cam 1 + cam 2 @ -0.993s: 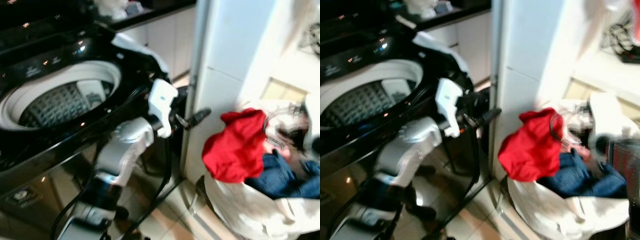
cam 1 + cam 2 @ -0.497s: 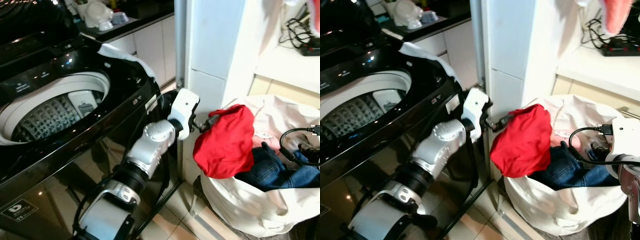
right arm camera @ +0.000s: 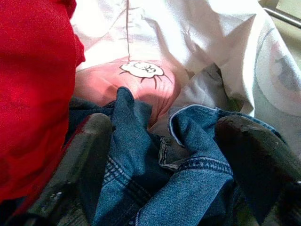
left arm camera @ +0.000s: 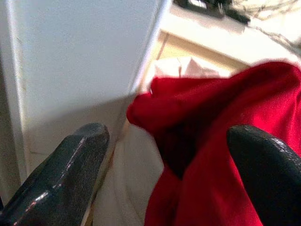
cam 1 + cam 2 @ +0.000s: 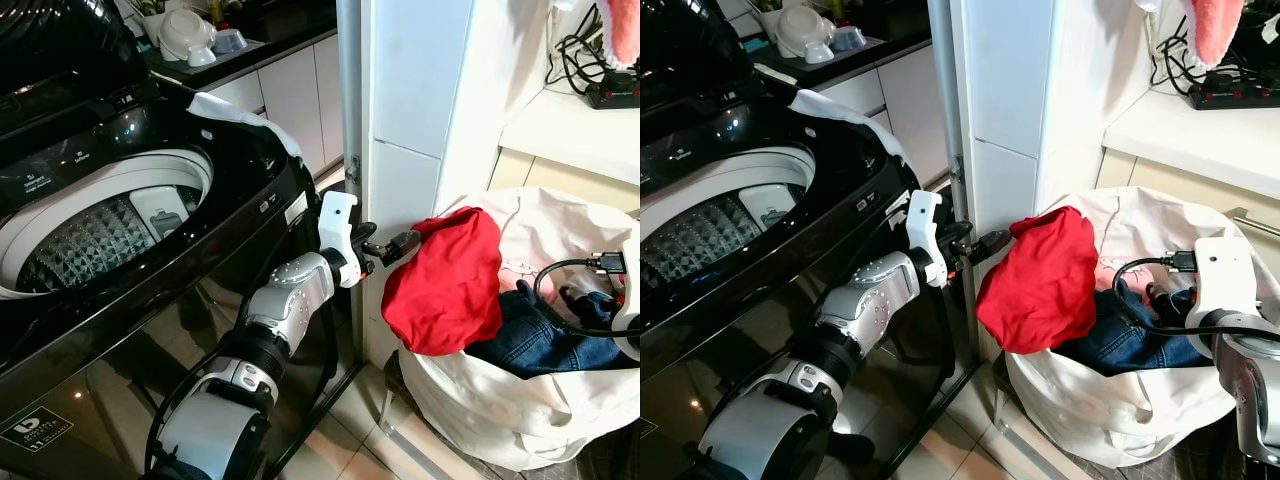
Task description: Clothes washing
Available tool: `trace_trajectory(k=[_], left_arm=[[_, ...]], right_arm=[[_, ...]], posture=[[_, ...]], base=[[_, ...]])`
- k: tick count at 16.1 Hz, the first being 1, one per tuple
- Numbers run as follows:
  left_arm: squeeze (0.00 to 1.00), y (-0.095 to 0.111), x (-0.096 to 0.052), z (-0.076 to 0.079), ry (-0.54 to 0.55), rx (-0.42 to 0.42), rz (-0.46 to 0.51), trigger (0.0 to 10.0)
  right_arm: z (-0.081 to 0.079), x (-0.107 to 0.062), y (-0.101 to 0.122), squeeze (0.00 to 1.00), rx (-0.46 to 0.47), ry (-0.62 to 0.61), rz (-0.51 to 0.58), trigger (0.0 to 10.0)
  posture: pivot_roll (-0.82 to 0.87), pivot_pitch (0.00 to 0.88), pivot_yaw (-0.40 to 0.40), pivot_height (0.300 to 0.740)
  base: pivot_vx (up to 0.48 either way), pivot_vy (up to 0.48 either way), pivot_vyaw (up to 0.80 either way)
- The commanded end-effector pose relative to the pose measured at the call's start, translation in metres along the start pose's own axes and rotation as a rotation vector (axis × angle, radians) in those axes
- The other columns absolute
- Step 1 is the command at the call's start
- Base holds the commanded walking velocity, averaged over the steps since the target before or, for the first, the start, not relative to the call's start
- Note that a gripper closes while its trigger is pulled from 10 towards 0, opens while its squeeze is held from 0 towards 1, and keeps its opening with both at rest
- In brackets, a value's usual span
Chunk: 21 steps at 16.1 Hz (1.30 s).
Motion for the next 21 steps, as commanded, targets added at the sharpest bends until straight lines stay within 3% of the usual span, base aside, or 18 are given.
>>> trace_trajectory(k=[1,4,5,6,7,9,11,13,14,17,20,21], left_arm=[[1.00,-0.003,0.023,0.038,-0.109,0.042,-0.025,10.0],[1.00,-0.026,0.025,0.038,-0.100,0.181,-0.142,10.0],[0.35,-0.036,0.024,0.034,-0.062,0.244,-0.204,10.0],[0.00,-0.039,0.025,0.034,-0.053,0.205,-0.221,10.0],[0.00,-0.038,0.026,0.038,-0.075,0.131,-0.206,10.0],[0.00,-0.036,0.026,0.043,-0.121,0.079,-0.186,10.0],[0.00,-0.026,0.026,0.048,-0.183,-0.113,-0.128,10.0],[0.00,-0.023,0.025,0.053,-0.236,-0.152,-0.123,10.0],[0.00,-0.024,0.025,0.055,-0.259,-0.127,-0.139,10.0],[0.00,-0.044,0.022,0.071,-0.365,0.060,-0.219,10.0],[0.00,-0.059,0.021,0.063,-0.287,0.223,-0.317,10.0],[0.00,-0.059,0.021,0.063,-0.287,0.221,-0.318,7.5]], right_arm=[[-0.009,-0.003,0.003,1.00,-0.020,0.032,0.013,10.0],[-0.018,-0.002,0.007,1.00,-0.038,0.059,0.023,10.0],[-0.021,-0.002,0.009,1.00,-0.043,0.067,0.030,10.0],[-0.024,-0.002,0.011,1.00,-0.041,0.076,0.038,10.0],[-0.026,-0.002,0.011,1.00,-0.041,0.082,0.039,10.0],[-0.027,-0.002,0.009,1.00,-0.042,0.085,0.036,10.0],[-0.028,-0.002,0.009,1.00,-0.046,0.088,0.033,10.0],[-0.027,-0.002,0.009,1.00,-0.050,0.088,0.033,10.0],[-0.027,-0.001,0.009,1.00,-0.052,0.087,0.033,10.0],[-0.029,-0.001,0.011,1.00,-0.057,0.093,0.036,10.0],[-0.028,-0.001,0.012,1.00,-0.062,0.090,0.037,10.0],[-0.029,-0.001,0.012,1.00,-0.064,0.097,0.032,10.0]], posture=[[-0.21,0.000,0.122,0.740],[-0.21,0.000,0.118,0.740],[-0.21,0.000,0.119,0.740],[-0.21,0.000,0.123,0.740],[-0.21,0.000,0.123,0.740],[-0.21,0.000,0.123,0.740],[-0.21,0.000,0.120,0.740],[-0.20,0.000,0.118,0.740],[-0.20,0.000,0.116,0.740],[-0.20,0.000,0.115,0.740],[-0.21,0.000,0.115,0.740],[-0.21,0.000,0.115,0.740]], base=[[0.000,0.000,0.00],[0.000,0.000,0.00],[0.000,0.000,0.00],[0.000,0.000,0.00],[0.000,0.000,0.00],[0.000,0.000,0.00],[0.000,0.000,0.00],[0.000,0.000,0.00],[0.000,0.000,0.00],[0.000,0.000,0.00],[0.000,0.000,0.00],[0.000,0.000,0.00]])
Point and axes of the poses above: a point about 5 cm out from each wrist's last joint towards the gripper, its own x axis pointing out of the wrist towards the gripper, its own y axis along the axis of the wrist's last joint, z = x × y, the point moved 2 cm from there along x, pointing out of the wrist towards the gripper, and after that the axes turned 8 degrees about -x, right-handed, at the moved point
